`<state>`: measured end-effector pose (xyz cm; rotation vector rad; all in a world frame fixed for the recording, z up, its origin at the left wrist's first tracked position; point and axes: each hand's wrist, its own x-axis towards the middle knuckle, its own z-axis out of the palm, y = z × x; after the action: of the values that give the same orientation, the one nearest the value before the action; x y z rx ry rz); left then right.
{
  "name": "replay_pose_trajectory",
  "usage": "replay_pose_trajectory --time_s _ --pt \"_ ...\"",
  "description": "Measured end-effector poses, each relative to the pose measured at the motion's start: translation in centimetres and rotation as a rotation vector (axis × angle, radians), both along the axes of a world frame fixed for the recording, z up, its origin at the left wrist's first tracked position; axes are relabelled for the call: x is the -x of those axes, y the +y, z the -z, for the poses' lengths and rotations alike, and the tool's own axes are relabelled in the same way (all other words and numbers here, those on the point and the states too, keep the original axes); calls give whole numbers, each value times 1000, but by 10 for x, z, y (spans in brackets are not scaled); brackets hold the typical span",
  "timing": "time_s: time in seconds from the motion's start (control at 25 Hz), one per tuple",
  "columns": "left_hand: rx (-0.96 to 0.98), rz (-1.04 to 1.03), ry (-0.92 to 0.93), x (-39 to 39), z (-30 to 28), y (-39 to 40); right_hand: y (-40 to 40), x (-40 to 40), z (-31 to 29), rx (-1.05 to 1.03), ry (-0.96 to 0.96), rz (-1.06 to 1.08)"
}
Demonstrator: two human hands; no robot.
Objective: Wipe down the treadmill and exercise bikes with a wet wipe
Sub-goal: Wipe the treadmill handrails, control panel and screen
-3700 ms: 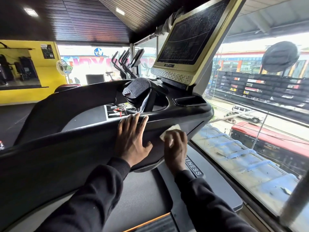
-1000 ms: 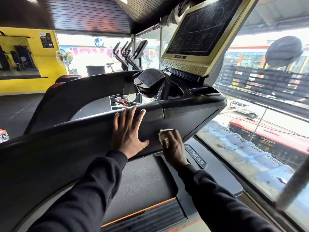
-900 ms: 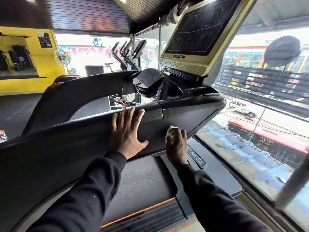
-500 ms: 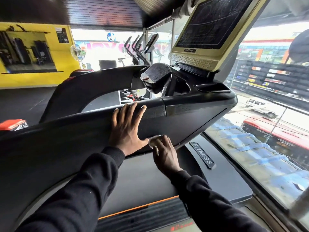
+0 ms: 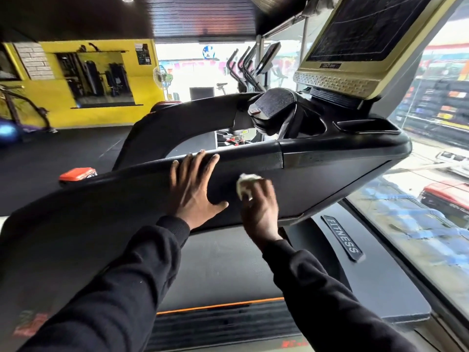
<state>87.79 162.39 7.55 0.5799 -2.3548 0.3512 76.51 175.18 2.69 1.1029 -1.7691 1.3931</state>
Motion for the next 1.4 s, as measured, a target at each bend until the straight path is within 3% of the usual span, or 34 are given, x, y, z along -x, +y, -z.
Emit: replay_pose_trajectory --time_s 0.08,0.24,0.4,0.44,0.56,0.72,0.88,1.08,1.12,1.2,1.24,1.28,1.4 --pt "8 18 11 0 2 -2 1 -7 16 -129 158 -61" --pt "42 69 47 -2 4 -9 -1 -5 7 66 -293 184" --pt "27 119 62 -1 11 -12 -7 -22 35 -197 62 73" --pt "30 134 72 -1 12 -13 -5 -19 38 -190 12 107" --pt "33 183 100 0 15 -19 -14 -26 36 -9 -400 331" --pt "55 209 124 -1 18 -21 -13 -39 55 -190 -85 243" --pt "69 210 140 1 20 -21 -1 -17 58 33 -375 423" --pt "73 187 152 4 21 -20 8 -24 70 -194 -57 290" --pt "71 179 155 4 20 -19 13 -17 64 -137 -101 308" --pt "66 166 159 5 20 -19 18 0 48 93 -414 458" --pt "64 159 163 5 20 -18 15 4 43 143 -560 515" --pt "61 153 165 6 21 -17 10 1 42 137 -587 512" --pt "62 144 169 6 21 -16 -1 -25 64 -86 -162 311"
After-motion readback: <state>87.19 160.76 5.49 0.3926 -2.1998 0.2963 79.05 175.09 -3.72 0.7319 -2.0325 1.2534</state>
